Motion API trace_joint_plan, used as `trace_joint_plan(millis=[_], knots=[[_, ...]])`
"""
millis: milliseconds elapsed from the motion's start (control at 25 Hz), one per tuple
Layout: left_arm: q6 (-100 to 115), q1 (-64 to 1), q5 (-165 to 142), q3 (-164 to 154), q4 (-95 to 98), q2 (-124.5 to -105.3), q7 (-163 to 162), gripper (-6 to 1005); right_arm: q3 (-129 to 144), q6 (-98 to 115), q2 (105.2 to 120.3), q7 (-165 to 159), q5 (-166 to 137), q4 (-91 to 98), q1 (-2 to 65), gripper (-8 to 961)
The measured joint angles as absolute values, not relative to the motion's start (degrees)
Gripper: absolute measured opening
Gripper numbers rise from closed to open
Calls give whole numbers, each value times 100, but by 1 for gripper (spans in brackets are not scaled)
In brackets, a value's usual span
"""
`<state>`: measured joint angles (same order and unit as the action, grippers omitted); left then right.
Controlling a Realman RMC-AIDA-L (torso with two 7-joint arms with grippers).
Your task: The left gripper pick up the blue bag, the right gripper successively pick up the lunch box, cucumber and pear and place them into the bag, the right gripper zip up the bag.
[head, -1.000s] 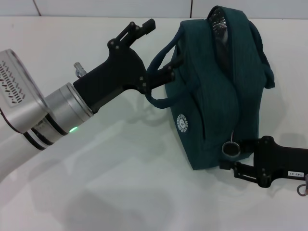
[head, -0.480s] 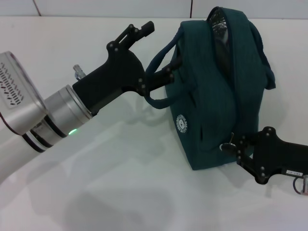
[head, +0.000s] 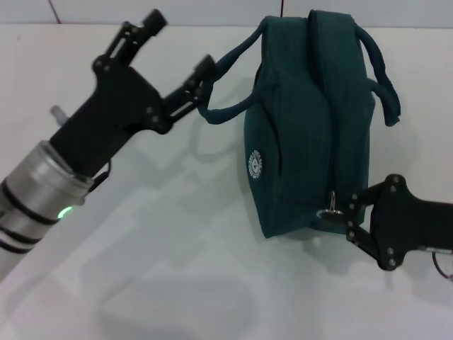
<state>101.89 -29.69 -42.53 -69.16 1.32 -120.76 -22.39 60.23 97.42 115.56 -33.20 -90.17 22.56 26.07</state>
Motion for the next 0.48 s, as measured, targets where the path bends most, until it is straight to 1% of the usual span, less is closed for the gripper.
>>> trace_joint_plan(millis=[160, 320, 480], knots=[[10256, -2782, -4084, -6916, 102, -12076, -2665, 877, 5992, 9772, 11547, -3125, -8955, 2403, 2691, 14], [10200, -2717, -4073, -6924, -243, -12076, -2754, 876, 6321, 9747, 11603, -2561, -8846, 2246, 2857, 14], [10088, -2587, -4190, -6951, -382, -12076, -2597, 876, 6456, 9477, 11620, -1952, -8374, 1916, 2920, 14]])
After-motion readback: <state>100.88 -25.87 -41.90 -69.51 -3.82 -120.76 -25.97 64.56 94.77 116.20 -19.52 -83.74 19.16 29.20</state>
